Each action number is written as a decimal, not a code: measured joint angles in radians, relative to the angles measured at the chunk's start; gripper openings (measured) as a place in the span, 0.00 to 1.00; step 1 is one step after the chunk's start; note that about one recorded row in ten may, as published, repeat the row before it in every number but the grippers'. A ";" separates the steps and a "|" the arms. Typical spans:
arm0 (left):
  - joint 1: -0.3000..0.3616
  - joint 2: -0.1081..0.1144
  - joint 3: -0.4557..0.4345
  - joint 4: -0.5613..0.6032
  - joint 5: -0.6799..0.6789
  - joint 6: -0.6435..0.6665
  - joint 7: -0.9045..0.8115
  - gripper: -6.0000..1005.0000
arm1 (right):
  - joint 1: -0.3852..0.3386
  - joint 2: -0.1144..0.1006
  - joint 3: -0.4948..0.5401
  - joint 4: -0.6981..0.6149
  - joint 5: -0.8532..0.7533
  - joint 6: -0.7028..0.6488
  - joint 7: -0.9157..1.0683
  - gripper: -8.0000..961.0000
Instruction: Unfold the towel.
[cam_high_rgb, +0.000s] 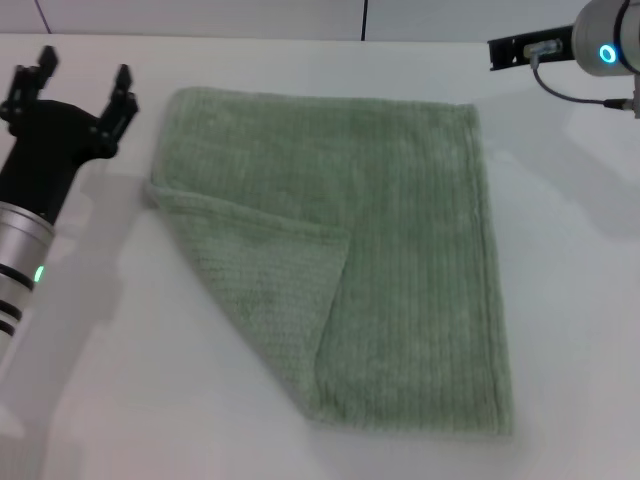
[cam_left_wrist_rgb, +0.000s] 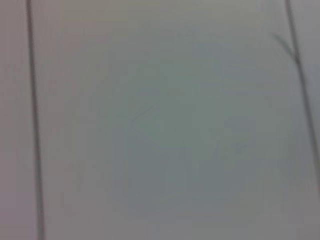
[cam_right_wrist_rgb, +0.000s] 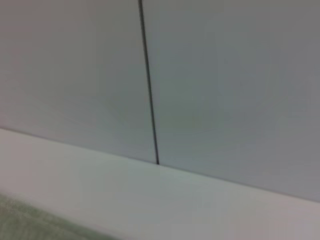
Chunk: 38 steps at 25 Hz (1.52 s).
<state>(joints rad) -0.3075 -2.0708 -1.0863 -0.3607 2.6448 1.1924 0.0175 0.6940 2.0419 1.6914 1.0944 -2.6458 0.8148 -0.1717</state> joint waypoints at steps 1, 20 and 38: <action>0.003 0.002 0.011 -0.011 -0.001 -0.005 0.000 0.75 | 0.005 0.000 0.000 -0.003 0.001 0.010 0.001 0.01; 0.226 0.045 -0.069 -1.023 0.238 -1.234 0.095 0.74 | 0.083 0.001 -0.024 -0.131 0.003 0.096 0.007 0.01; 0.071 0.002 0.011 -1.437 0.238 -2.170 0.364 0.72 | 0.139 0.017 0.011 -0.257 0.057 0.048 -0.053 0.01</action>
<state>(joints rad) -0.2365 -2.0689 -1.0754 -1.7974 2.8833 -0.9772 0.3812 0.8333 2.0592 1.7020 0.8374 -2.5890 0.8626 -0.2246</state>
